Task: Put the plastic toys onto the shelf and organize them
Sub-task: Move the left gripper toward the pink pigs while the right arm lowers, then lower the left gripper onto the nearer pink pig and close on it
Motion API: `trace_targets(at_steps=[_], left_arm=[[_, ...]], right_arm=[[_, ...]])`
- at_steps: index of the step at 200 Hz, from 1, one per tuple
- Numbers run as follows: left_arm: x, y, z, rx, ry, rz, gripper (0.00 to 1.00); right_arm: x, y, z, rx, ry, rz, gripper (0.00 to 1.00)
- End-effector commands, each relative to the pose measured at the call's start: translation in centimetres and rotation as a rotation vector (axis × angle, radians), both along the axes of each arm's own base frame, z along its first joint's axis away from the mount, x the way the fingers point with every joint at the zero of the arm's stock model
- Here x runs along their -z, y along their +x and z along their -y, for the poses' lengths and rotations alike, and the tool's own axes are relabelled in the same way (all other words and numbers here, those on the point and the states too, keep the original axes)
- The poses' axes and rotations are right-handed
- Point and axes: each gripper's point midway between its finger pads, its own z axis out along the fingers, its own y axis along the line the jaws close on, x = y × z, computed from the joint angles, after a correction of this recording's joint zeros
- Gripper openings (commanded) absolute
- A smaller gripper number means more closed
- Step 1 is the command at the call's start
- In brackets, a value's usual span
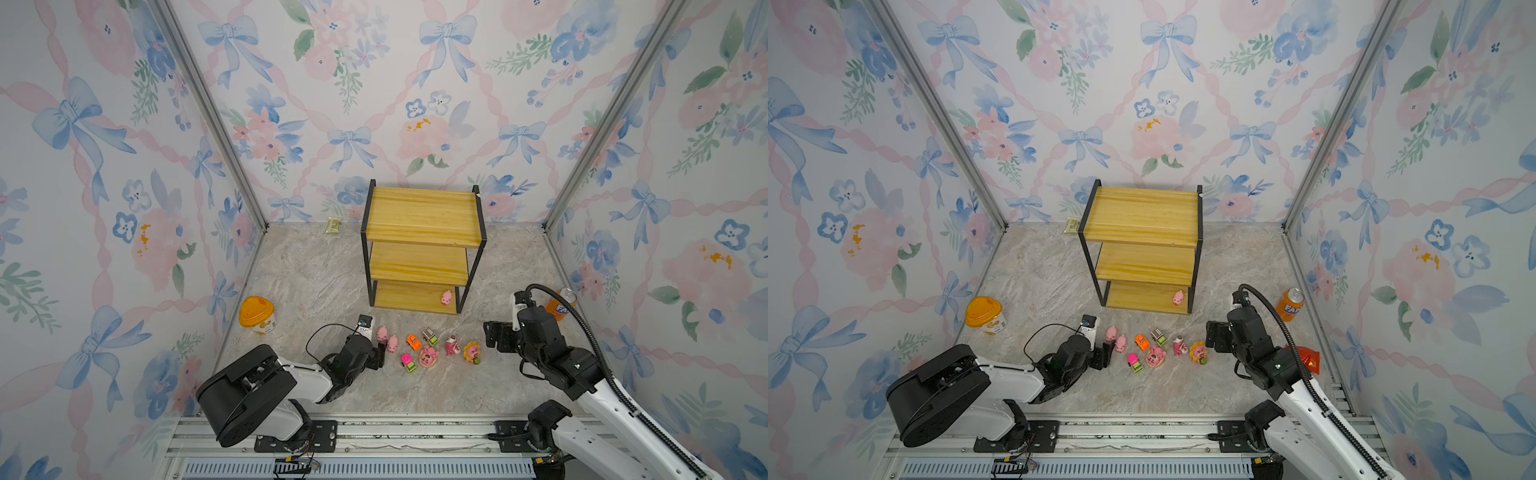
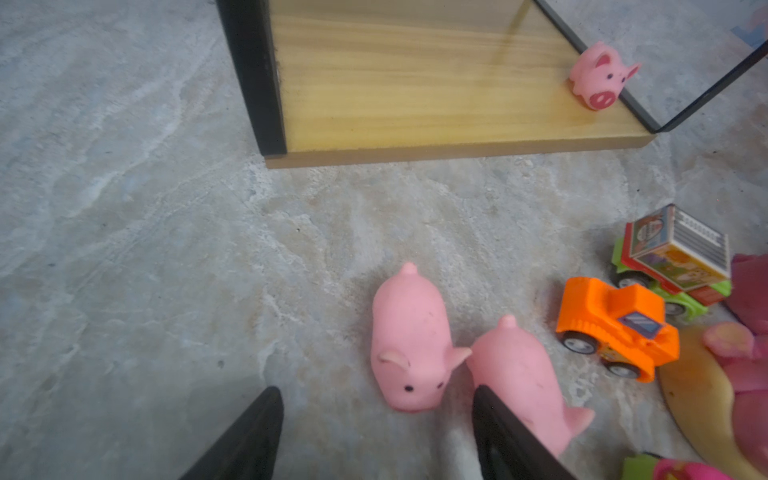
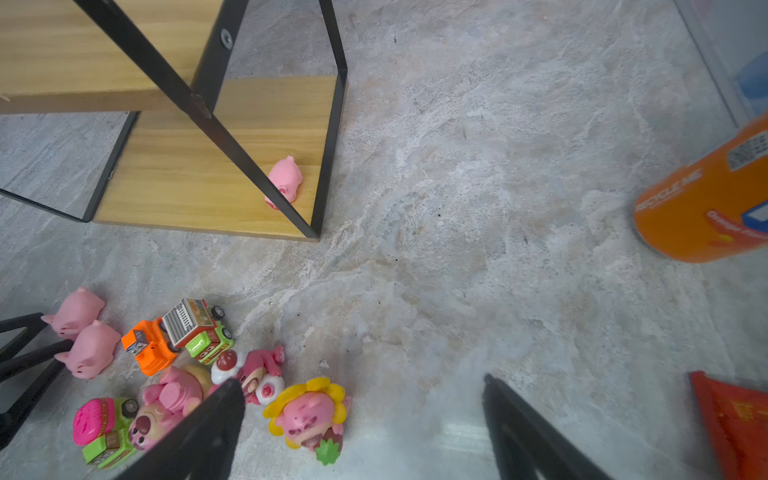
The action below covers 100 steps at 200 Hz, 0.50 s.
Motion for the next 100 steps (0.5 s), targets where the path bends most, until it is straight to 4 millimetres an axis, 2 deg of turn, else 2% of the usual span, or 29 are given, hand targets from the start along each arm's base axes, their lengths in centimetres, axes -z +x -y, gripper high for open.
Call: trace_targets(at_steps=[1, 61, 100], left_arm=[[0.2, 0.2, 0.5, 0.01, 0.018, -0.009, 0.73], [1.4, 0.5, 0.6, -0.003, 0.052, -0.032, 0.65], [1.5, 0.6, 0.5, -0.011, 0.057, -0.032, 0.55]], right_arm=[[0.5, -0.1, -0.3, -0.01, 0.006, -0.007, 0.92], [0.4, -0.2, -0.2, -0.012, -0.001, -0.004, 0.92], [0.7, -0.2, -0.2, -0.012, -0.005, -0.013, 0.92]])
